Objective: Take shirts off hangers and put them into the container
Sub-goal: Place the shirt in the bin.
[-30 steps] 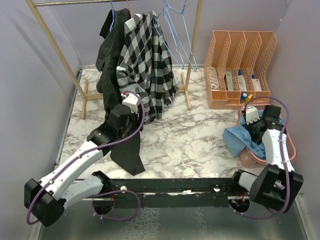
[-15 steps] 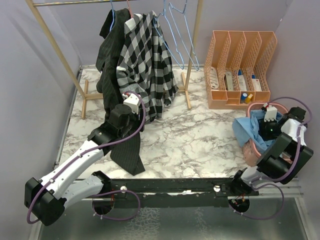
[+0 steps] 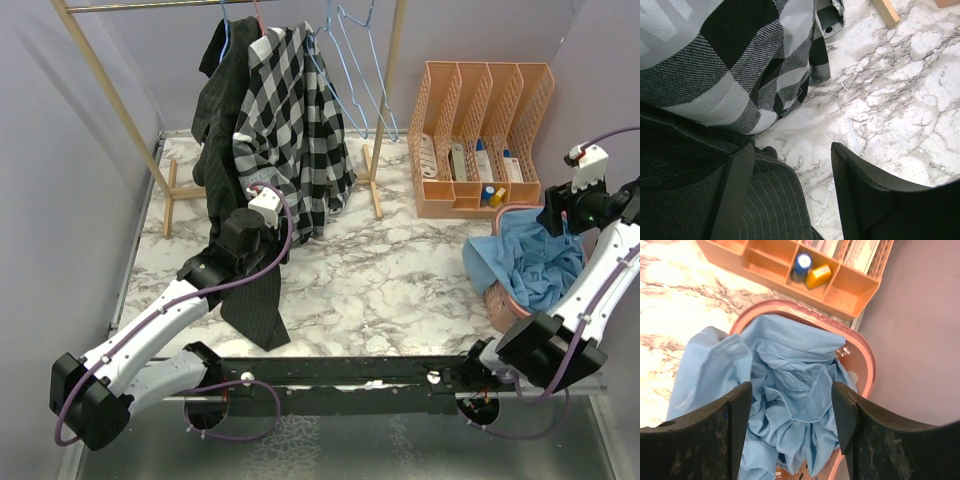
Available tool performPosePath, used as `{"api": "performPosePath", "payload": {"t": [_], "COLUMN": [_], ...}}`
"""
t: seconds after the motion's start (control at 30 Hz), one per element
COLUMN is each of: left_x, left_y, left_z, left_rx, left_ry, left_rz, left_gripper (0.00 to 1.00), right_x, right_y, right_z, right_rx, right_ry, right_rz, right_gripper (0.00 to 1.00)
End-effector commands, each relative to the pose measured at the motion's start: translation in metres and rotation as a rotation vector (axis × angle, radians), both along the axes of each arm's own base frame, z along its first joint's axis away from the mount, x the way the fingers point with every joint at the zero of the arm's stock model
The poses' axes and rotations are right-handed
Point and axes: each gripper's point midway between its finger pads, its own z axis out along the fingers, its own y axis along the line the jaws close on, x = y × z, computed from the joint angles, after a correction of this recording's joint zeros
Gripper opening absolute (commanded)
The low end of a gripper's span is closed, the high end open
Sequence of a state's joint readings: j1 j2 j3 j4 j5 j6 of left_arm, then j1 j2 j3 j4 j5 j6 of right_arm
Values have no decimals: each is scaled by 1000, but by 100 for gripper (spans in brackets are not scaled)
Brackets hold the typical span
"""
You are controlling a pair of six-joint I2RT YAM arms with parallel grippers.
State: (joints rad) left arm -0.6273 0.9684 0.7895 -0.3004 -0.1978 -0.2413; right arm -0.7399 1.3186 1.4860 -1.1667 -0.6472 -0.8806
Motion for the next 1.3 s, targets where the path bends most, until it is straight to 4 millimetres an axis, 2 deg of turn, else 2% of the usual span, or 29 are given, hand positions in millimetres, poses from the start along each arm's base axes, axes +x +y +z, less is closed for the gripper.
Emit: {"api": "performPosePath", "payload": {"t": [0.0,0.1,0.17,0.23,0.4,0.47,0.63,0.7,0.87,1.03,1.27], "left_x": [1,1,2,2,1,1,2,2,2,2,3], "left_y": [-3,-3,-3,-3,-4,-4,-5,-4,-1,1,2], "left_z": [-1,0,0,-1,-1,-1,-3,-3,-3,-5,-6], "left_rx": [-24,-25,-24,-23,-31,-33,-28,-25,-20,-10,0], "left_ry": [1,-2,-2,1,0,-3,0,1,-2,1,4], "left_rz": [-6,-5,-2,-5,-6,-6,-8,-9,3,11,18], "left_gripper": [65,65,65,65,65,65,65,65,64,64,64], "right_x": [-26,-38,-41,-44,-41,-35,-21,-12,-1,22,23], "right_y": [49,71,92,101,105,103,115,129,187,173,156], "right_z": [40,39,37,33,12,11,-3,-4,-12,-23,-52], "right_rx": [10,-62,-103,-112,-81,-97,-190,-228,-235,-399,-553], "right_ry": [-50,-10,16,40,93,71,106,88,85,24,59], "right_rz": [124,142,169,161,129,114,123,137,197,147,148], "right_gripper": [66,67,68,69,71,71,73,74,73,74,75]}}
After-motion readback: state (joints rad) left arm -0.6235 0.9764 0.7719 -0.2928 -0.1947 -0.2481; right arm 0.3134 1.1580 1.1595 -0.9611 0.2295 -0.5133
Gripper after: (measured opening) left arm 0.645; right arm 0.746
